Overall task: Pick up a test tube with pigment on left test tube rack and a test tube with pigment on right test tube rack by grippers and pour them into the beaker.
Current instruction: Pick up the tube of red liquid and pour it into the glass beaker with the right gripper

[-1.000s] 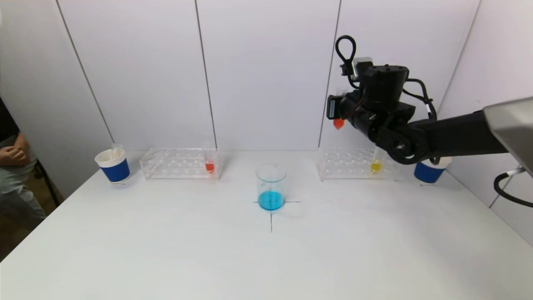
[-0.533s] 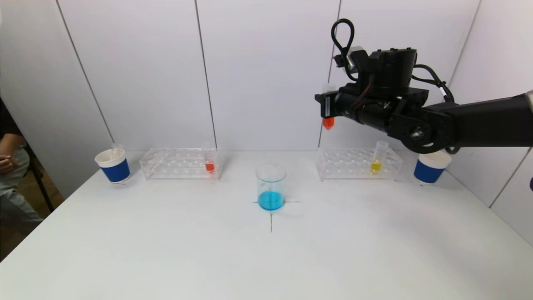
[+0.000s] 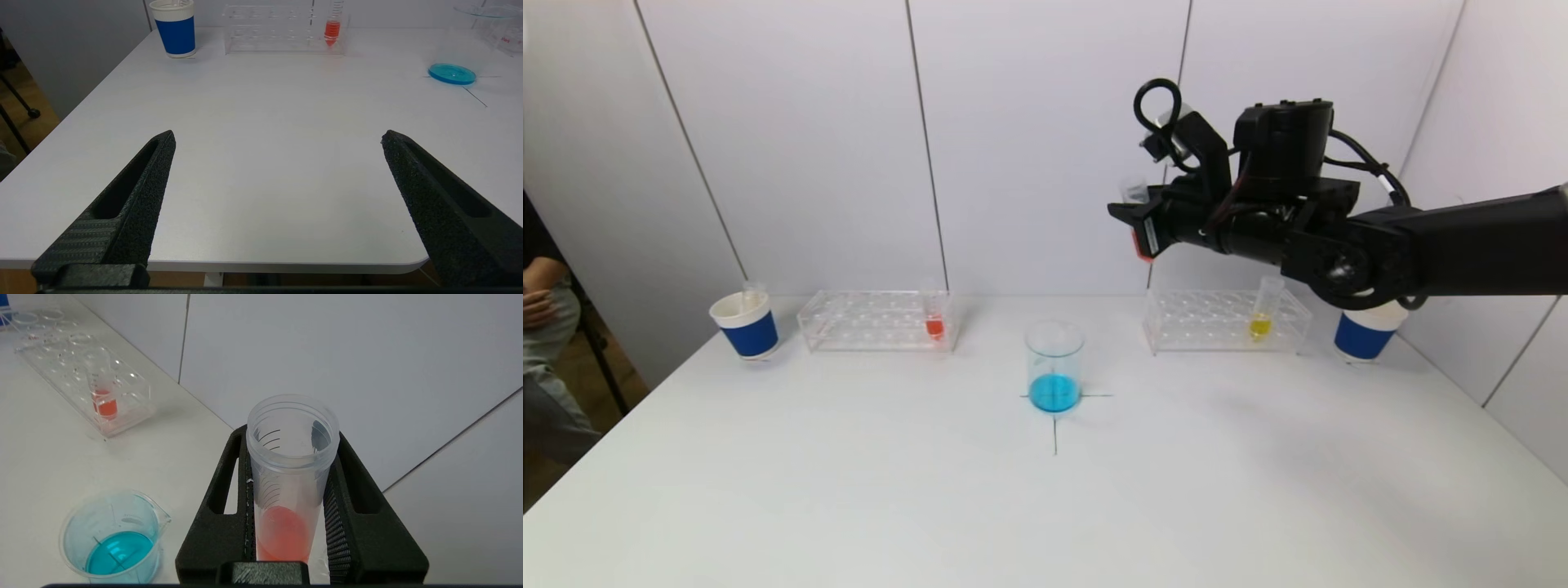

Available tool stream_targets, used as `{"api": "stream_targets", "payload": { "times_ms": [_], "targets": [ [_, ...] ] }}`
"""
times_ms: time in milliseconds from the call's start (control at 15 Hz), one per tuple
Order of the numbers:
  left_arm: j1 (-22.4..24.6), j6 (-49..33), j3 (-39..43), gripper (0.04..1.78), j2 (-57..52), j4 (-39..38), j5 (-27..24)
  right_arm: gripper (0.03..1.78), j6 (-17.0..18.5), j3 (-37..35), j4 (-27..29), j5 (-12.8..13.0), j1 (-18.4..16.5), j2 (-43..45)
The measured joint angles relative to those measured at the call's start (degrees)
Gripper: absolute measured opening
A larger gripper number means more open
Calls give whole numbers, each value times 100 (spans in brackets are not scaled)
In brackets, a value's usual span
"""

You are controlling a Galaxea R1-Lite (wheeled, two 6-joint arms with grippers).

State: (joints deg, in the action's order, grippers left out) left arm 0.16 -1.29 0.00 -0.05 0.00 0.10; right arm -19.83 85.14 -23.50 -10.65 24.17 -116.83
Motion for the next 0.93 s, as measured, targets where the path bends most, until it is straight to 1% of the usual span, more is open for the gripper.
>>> {"api": "stream_targets", "payload": {
  "times_ms": [67, 200, 267, 333, 467, 600, 667, 800, 933],
  "targets": [
    [0, 2, 0, 176, 0, 0, -2, 53, -150, -16, -6, -168, -28, -17],
    [0, 0, 0, 176, 0, 0, -2, 53, -375, -27, -22, -634, -78, -56],
    [0, 2, 0, 176, 0, 0, -2, 53, -607, -28, -22, -908, -135, -87],
    [0, 0, 0, 176, 0, 0, -2, 53, -877, -20, -26, -1092, -188, -124],
    [0, 0, 0, 176, 0, 0, -2, 53, -1374, -2, -39, -1265, -244, -207],
    [0, 0, 0, 176, 0, 0, -2, 53, -1721, 28, -44, -1542, -295, -273],
    [0, 0, 0, 176, 0, 0, -2, 53, -1916, 39, -41, -1632, -325, -299],
    [0, 0, 0, 176, 0, 0, -2, 53, -2338, 96, -39, -1748, -347, -367],
    [0, 0, 0, 176, 0, 0, 0, 53, -2636, 127, -45, -1847, -358, -422]
  ]
}}
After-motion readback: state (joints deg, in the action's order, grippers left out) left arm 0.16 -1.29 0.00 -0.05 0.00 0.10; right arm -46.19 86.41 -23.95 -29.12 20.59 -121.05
